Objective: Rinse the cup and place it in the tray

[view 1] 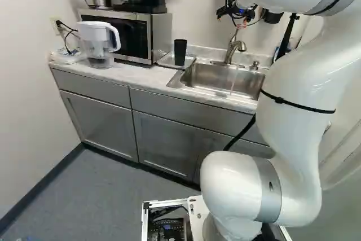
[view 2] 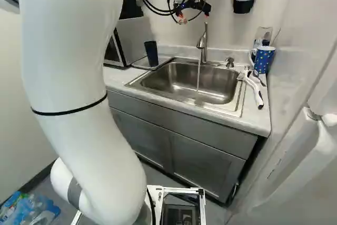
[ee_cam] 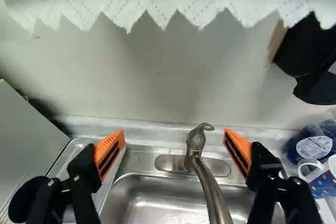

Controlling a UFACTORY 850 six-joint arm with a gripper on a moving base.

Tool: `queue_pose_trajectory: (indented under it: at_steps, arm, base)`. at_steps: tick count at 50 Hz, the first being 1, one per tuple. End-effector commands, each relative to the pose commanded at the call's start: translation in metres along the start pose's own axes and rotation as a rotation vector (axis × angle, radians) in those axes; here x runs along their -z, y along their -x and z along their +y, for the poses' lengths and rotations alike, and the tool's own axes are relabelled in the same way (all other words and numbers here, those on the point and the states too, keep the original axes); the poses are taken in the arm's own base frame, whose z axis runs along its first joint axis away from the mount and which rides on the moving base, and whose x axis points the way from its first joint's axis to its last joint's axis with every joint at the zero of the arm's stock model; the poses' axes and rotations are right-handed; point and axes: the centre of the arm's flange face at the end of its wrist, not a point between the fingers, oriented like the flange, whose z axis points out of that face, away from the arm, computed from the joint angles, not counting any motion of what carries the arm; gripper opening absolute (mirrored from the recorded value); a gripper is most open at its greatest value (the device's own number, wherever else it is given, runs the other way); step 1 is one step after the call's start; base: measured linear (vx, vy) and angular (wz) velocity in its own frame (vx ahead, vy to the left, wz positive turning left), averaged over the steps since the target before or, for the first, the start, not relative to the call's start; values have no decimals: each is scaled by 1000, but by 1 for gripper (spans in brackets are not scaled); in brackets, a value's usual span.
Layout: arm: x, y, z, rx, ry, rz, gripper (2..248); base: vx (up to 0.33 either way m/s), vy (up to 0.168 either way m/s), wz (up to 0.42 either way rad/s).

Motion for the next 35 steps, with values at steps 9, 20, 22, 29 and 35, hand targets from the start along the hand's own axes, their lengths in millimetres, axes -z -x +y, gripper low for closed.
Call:
queue_pose_trajectory:
  at_steps: [9, 20, 22, 29, 35]
  arm:
    - [-3, -1, -1, 1, -1, 1, 247]
    - [-9, -3, -2, 2, -4, 3, 247]
    - [-10, -4, -3, 2, -4, 3, 247]
    - [-14, -5, -4, 2, -6, 4, 247]
    - [-18, -6, -4, 2, -6, 5, 247]
  base:
    - [0, 0, 0]
    - [0, 0, 0]
    - [0, 0, 0]
    - [0, 0, 0]
    - [0, 0, 0]
